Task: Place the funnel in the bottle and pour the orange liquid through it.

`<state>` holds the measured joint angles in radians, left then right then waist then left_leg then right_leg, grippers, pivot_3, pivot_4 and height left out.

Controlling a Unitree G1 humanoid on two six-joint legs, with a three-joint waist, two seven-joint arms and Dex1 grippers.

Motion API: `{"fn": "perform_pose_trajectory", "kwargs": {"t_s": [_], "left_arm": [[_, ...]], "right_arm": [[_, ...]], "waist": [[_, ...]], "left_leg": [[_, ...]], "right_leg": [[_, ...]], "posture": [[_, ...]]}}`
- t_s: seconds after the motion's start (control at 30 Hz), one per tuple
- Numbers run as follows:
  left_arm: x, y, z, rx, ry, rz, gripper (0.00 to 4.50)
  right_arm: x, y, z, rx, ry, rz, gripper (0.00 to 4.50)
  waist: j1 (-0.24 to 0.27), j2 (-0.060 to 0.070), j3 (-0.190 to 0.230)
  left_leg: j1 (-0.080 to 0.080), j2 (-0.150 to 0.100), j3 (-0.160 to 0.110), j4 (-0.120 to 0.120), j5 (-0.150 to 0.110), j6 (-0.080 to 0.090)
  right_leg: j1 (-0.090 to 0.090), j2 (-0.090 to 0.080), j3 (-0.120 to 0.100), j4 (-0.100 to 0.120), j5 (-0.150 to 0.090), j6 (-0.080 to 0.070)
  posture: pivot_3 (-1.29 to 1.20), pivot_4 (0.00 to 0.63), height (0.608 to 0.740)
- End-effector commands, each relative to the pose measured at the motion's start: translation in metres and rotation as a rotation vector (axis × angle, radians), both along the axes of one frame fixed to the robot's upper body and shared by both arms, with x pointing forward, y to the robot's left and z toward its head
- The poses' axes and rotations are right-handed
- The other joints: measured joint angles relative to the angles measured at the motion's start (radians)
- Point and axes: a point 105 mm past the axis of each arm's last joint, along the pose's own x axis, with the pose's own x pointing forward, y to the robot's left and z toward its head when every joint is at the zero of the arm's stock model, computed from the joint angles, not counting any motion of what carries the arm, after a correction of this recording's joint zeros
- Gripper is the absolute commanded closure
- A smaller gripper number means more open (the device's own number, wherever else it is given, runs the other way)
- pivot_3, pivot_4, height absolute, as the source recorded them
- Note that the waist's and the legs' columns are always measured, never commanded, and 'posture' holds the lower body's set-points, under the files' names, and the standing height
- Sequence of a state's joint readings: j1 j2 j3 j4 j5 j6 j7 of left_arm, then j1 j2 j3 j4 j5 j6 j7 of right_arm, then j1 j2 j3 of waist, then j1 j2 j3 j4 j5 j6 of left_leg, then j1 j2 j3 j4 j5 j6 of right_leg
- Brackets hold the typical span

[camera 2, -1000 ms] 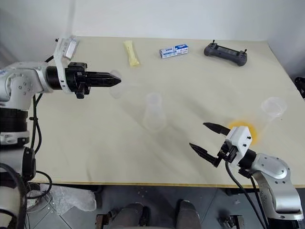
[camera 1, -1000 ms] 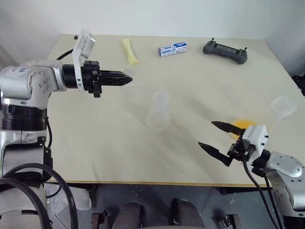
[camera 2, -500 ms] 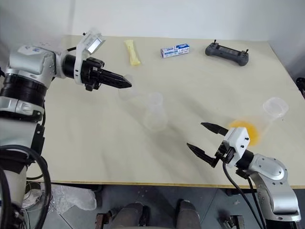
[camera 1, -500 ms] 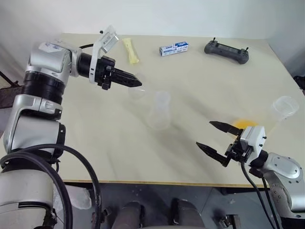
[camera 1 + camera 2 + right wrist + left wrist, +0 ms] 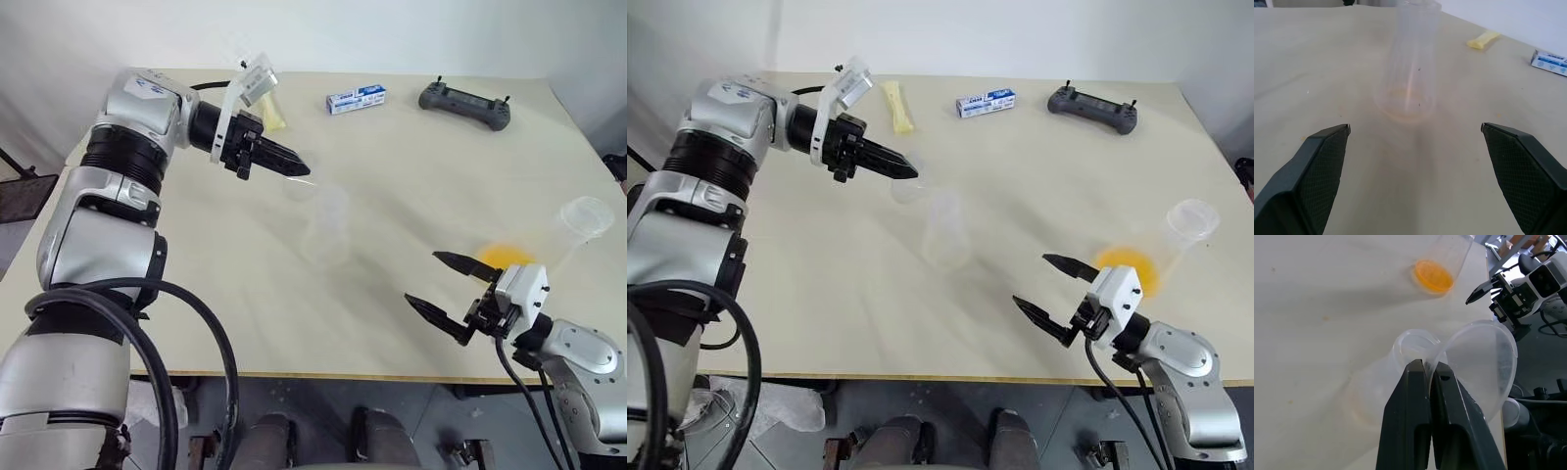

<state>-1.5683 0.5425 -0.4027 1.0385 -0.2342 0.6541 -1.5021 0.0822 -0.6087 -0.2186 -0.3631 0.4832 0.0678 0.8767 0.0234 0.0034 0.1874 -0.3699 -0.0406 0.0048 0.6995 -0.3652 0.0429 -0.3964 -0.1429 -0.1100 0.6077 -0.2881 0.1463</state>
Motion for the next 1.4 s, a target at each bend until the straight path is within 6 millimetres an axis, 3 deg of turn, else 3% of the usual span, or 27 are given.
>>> {"fn": "perform_pose_trajectory", "kwargs": {"t_s": [0.03, 0.67, 1.0, 1.1, 1.4], "left_arm": [[-0.013, -0.009, 0.017, 0.000, -0.019, -0.130, 4.47], [-0.011, -0.034, 0.002, 0.205, -0.082, -0.210, 4.47], [-0.011, -0.039, 0.004, 0.227, -0.063, -0.196, 4.47], [-0.012, -0.043, 0.009, 0.187, -0.047, -0.191, 3.84], [-0.012, -0.046, 0.013, 0.169, -0.073, -0.206, 0.96]], "right_arm": [[-0.006, 0.002, 0.012, 0.002, -0.065, -0.002, 0.00], [-0.008, 0.005, 0.009, 0.009, -0.068, -0.024, 0.00], [-0.009, 0.003, 0.008, 0.007, -0.070, -0.041, 0.00], [-0.009, 0.002, 0.009, 0.007, -0.071, -0.045, 0.00], [-0.007, 0.000, 0.010, 0.002, -0.077, -0.054, 0.00]], "waist": [[0.001, 0.000, 0.000], [0.002, 0.000, 0.000], [0.003, 0.000, 0.000], [0.003, 0.000, 0.000], [0.002, 0.000, 0.000]], "left_leg": [[0.000, 0.000, 0.000, 0.000, 0.000, 0.000], [0.000, 0.000, 0.001, 0.000, 0.000, 0.000], [0.000, 0.000, 0.001, 0.001, 0.000, 0.001], [0.000, 0.000, 0.001, 0.001, 0.000, 0.001], [0.000, 0.000, 0.001, 0.001, 0.000, 0.001]], "right_leg": [[0.000, 0.000, 0.000, 0.000, 0.000, 0.000], [0.000, 0.000, 0.000, 0.000, 0.000, 0.000], [0.000, 0.000, 0.000, 0.001, 0.000, 0.000], [0.000, 0.000, 0.000, 0.001, 0.000, 0.000], [0.000, 0.000, 0.000, 0.001, 0.000, 0.000]], "posture": [[0.00, 0.150, 0.740], [0.00, 0.150, 0.740], [0.00, 0.150, 0.740], [0.00, 0.150, 0.740], [0.00, 0.150, 0.740]]}}
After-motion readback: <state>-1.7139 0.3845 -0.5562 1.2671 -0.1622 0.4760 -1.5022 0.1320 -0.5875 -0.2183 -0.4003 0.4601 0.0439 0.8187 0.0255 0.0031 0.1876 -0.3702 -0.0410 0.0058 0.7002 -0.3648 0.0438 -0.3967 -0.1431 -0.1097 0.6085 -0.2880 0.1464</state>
